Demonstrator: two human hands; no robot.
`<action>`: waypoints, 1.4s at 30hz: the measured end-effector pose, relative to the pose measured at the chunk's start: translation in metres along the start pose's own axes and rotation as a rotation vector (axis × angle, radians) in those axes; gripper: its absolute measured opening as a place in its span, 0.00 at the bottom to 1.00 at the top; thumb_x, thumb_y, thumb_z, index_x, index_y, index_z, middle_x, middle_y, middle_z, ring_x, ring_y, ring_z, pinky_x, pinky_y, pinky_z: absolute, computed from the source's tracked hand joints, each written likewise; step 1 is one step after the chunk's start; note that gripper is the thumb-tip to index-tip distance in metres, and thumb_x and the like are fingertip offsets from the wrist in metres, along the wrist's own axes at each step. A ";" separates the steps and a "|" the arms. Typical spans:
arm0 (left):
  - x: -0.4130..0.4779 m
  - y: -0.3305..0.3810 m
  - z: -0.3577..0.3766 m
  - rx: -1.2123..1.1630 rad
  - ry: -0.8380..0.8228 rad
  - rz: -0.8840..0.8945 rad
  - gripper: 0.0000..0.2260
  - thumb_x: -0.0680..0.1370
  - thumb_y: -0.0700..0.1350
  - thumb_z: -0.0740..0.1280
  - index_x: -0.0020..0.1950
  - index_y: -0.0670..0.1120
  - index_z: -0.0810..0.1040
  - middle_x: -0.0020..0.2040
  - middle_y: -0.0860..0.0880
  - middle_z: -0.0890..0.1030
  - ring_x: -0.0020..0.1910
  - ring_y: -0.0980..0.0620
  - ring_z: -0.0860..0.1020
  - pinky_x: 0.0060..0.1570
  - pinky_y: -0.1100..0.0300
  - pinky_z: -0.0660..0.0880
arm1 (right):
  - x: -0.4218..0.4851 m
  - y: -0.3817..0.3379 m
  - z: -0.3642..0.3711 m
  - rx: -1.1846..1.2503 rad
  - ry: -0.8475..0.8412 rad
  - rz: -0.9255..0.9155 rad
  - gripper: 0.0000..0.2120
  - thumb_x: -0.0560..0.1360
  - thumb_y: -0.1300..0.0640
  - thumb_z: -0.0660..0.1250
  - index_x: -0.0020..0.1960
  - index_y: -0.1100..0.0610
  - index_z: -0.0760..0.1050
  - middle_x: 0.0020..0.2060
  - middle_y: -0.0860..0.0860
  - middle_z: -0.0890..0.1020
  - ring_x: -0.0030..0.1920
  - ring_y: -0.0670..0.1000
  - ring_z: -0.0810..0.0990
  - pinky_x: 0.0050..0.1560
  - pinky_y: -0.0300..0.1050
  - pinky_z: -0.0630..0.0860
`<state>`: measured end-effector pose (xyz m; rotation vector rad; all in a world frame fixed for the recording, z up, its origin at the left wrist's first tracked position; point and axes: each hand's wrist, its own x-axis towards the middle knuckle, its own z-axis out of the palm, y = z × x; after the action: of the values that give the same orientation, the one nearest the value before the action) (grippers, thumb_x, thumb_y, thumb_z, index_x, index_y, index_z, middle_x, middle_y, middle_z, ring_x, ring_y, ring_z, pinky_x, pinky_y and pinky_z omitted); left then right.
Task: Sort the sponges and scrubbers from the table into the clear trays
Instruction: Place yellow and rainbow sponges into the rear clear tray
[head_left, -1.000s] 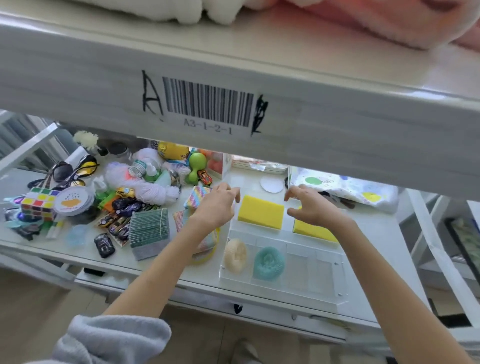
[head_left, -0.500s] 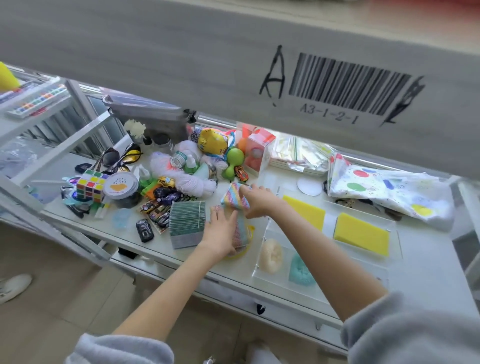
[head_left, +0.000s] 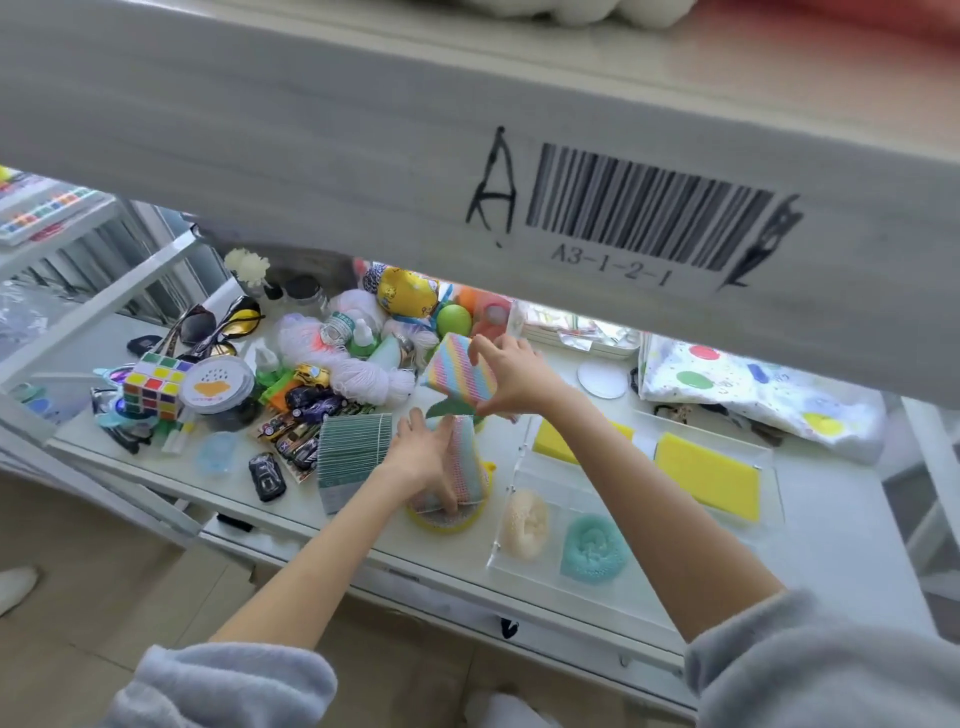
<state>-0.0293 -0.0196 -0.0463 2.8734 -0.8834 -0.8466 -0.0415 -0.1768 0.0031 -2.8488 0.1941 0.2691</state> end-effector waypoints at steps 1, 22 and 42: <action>-0.002 0.002 -0.004 -0.004 0.014 -0.001 0.50 0.61 0.54 0.79 0.74 0.46 0.54 0.68 0.36 0.59 0.70 0.36 0.60 0.70 0.45 0.62 | -0.008 0.006 -0.011 0.063 0.005 0.018 0.28 0.67 0.52 0.73 0.64 0.53 0.66 0.57 0.56 0.76 0.55 0.58 0.74 0.51 0.49 0.71; -0.013 0.163 -0.024 0.048 0.150 0.113 0.48 0.63 0.65 0.74 0.75 0.54 0.52 0.65 0.38 0.65 0.63 0.39 0.68 0.57 0.52 0.73 | -0.211 0.182 -0.027 0.153 -0.038 0.439 0.32 0.65 0.45 0.76 0.63 0.44 0.63 0.62 0.52 0.70 0.61 0.53 0.67 0.51 0.46 0.68; -0.018 0.151 -0.014 0.207 0.246 0.059 0.46 0.67 0.75 0.57 0.71 0.40 0.63 0.69 0.38 0.66 0.64 0.42 0.69 0.65 0.52 0.68 | -0.191 0.177 -0.019 0.163 -0.107 0.279 0.30 0.67 0.54 0.75 0.64 0.44 0.65 0.71 0.49 0.63 0.70 0.54 0.61 0.65 0.52 0.70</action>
<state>-0.1119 -0.1389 0.0002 3.0160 -1.0758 -0.4045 -0.2522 -0.3308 0.0143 -2.6333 0.5654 0.4384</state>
